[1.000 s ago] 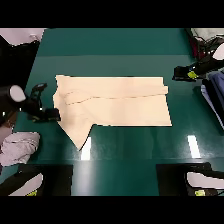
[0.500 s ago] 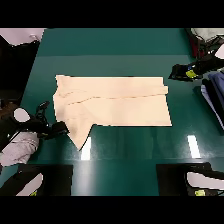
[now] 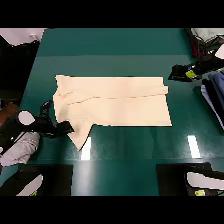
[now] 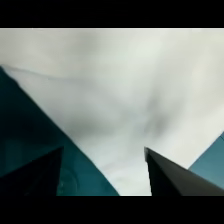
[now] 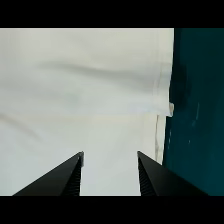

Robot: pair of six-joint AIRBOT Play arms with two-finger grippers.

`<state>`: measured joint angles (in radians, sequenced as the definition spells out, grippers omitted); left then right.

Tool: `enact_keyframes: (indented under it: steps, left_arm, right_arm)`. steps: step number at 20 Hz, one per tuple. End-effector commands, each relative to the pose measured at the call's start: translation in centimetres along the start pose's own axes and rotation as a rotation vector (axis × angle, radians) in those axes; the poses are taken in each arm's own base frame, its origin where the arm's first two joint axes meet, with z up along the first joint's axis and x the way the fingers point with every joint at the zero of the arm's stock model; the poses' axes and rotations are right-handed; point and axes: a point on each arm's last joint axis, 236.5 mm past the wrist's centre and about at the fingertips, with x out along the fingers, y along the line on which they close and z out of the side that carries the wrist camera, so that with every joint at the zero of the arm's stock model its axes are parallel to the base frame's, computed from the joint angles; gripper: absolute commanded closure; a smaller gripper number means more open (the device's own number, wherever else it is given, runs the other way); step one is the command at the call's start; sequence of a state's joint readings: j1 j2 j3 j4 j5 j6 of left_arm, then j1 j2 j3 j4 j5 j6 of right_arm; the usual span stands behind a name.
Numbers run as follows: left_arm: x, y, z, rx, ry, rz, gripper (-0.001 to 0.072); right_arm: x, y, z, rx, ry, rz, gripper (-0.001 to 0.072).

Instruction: Fold the shirts.

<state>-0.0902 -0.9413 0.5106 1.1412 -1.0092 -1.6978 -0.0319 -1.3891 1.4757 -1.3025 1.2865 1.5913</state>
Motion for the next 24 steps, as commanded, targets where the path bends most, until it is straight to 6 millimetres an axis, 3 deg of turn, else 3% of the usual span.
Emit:
enact_keyframes:
  steps: [1, 7, 11, 12, 13, 14, 17, 19, 24]
  left_arm:
    - [0.5, -1.0, 0.3, 0.009, -0.033, 0.004, 0.0102]
    - [0.7, -0.4, -0.9, 0.011, 0.016, 0.023, 0.0102]
    - [0.7, -0.5, -0.3, -0.008, -0.011, 0.021, 0.0104]
    - [0.7, -0.6, -0.3, -0.014, -0.011, 0.016, 0.0252]
    - [0.7, -0.7, -0.3, -0.007, -0.010, 0.012, 0.0522]
    - [0.7, -0.8, -0.1, -0.006, -0.019, 0.006, 0.0651]
    - [0.3, -1.3, 0.1, 0.014, -0.021, -0.007, 0.0676]
    - [-0.6, -1.9, 0.1, 0.084, -0.004, -0.008, 0.0676]
    - [-4.1, -3.8, 1.2, 0.225, -0.040, -0.020, 0.0676]
  right_arm:
    - [0.0, 0.0, -0.4, 0.001, 0.016, 0.000, 0.0306]
    - [0.0, 0.0, -0.8, 0.001, 0.032, -0.001, 0.0306]
    - [0.0, 0.0, -0.9, 0.001, 0.036, 0.000, 0.0306]
    - [0.0, 0.0, -0.9, 0.000, 0.037, 0.000, 0.0305]
    - [0.0, 0.0, -0.9, 0.001, 0.039, -0.001, 0.0306]
    - [0.0, 0.0, -1.0, 0.001, 0.043, -0.001, 0.0306]
    - [-0.1, -0.1, -2.0, -0.004, 0.084, -0.003, 0.0306]
    - [-0.2, -0.7, -3.7, -0.013, 0.154, -0.012, 0.0306]
    - [3.0, -3.9, -11.8, 0.071, 0.336, -0.031, 0.0306]
